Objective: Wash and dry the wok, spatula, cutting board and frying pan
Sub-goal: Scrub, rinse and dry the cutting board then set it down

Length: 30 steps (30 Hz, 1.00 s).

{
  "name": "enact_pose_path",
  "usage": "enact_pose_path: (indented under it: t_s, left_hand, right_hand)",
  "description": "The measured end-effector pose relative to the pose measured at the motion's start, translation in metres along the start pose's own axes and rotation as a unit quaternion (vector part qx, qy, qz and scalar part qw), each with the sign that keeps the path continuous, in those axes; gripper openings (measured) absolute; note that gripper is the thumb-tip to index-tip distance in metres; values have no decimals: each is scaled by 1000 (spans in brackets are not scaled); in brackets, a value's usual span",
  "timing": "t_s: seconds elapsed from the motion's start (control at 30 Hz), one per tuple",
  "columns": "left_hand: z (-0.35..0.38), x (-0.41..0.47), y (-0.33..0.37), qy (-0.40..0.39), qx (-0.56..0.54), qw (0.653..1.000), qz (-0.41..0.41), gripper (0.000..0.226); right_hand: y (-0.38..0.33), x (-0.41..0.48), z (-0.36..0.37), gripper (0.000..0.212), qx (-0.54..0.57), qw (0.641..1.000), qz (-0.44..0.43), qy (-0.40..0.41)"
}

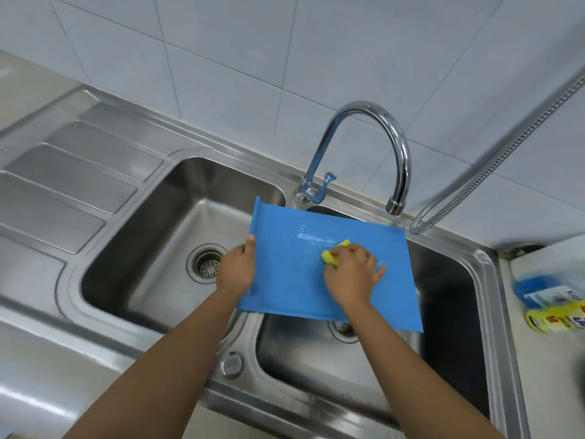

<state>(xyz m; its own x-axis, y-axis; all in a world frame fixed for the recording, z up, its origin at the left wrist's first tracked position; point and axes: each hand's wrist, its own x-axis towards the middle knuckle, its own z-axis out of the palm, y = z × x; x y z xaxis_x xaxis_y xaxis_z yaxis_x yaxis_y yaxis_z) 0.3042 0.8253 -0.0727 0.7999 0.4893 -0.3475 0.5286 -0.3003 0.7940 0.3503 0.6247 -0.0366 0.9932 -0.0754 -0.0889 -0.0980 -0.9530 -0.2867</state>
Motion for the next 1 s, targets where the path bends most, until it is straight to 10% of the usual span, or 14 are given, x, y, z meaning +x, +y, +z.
enact_pose_path:
  t_s: [0.33,0.7,1.0]
  left_hand:
    - [2,-2,-3,5,-5,1000,-12,64]
    - [0,-3,3,5,5,1000,-9,59]
    - [2,-6,7,21,62,998,-10,62]
  right_hand:
    - [-102,71,-26,66,356,934,-36,17]
    - [-71,15,-1,78,206,972,-112,0]
    - [36,-13,8,69,-54,998,0,-32]
